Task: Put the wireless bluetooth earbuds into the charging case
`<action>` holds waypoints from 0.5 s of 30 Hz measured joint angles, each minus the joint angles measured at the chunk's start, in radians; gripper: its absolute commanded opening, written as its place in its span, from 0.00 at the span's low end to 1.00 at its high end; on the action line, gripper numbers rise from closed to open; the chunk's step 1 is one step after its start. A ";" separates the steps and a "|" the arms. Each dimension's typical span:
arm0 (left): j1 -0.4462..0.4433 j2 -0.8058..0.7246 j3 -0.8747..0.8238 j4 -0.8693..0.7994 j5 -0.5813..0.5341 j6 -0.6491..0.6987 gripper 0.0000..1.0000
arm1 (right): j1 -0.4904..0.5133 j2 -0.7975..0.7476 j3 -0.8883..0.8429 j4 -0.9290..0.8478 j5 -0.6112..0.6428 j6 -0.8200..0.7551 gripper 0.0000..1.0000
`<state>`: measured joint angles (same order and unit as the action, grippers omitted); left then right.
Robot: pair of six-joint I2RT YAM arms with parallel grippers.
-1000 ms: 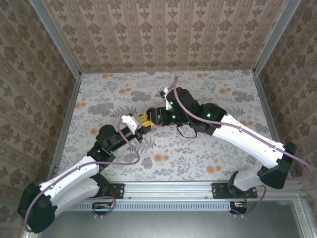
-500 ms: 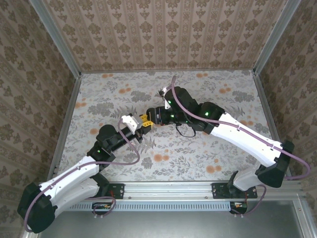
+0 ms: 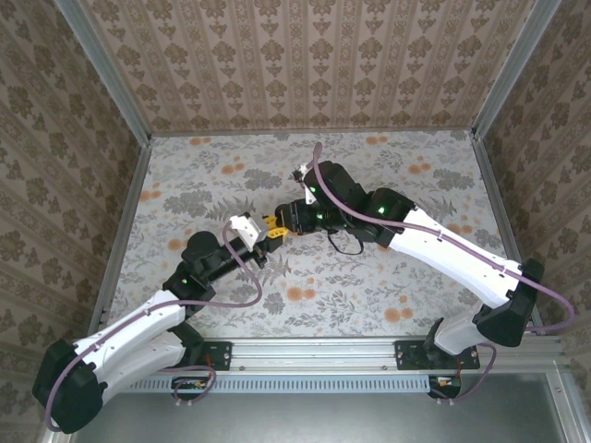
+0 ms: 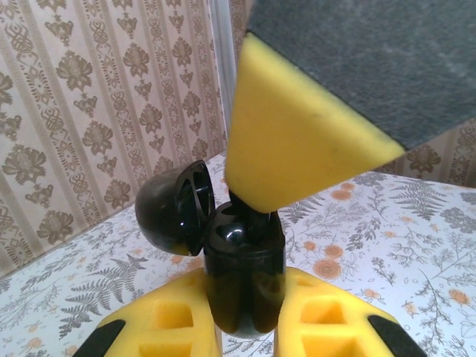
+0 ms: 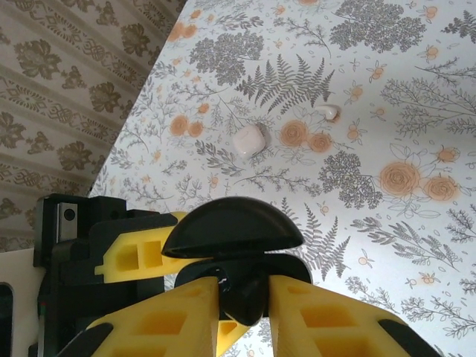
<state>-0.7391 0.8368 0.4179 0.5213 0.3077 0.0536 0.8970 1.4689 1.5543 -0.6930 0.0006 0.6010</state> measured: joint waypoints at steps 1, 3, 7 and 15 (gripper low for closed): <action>0.000 0.000 0.001 -0.002 0.006 0.000 0.00 | -0.001 0.000 0.000 0.001 -0.001 -0.008 0.24; 0.000 -0.001 0.003 -0.007 0.026 0.003 0.00 | -0.005 -0.003 -0.006 0.005 -0.009 -0.035 0.23; 0.004 -0.001 0.009 -0.023 0.068 0.003 0.00 | -0.014 -0.014 -0.023 0.007 -0.031 -0.078 0.22; 0.009 -0.001 0.032 -0.044 0.121 0.003 0.00 | -0.031 -0.047 -0.027 0.004 -0.076 -0.114 0.14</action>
<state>-0.7303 0.8360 0.4496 0.4774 0.4286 0.0566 0.8665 1.4216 1.5276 -0.6891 -0.0757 0.4873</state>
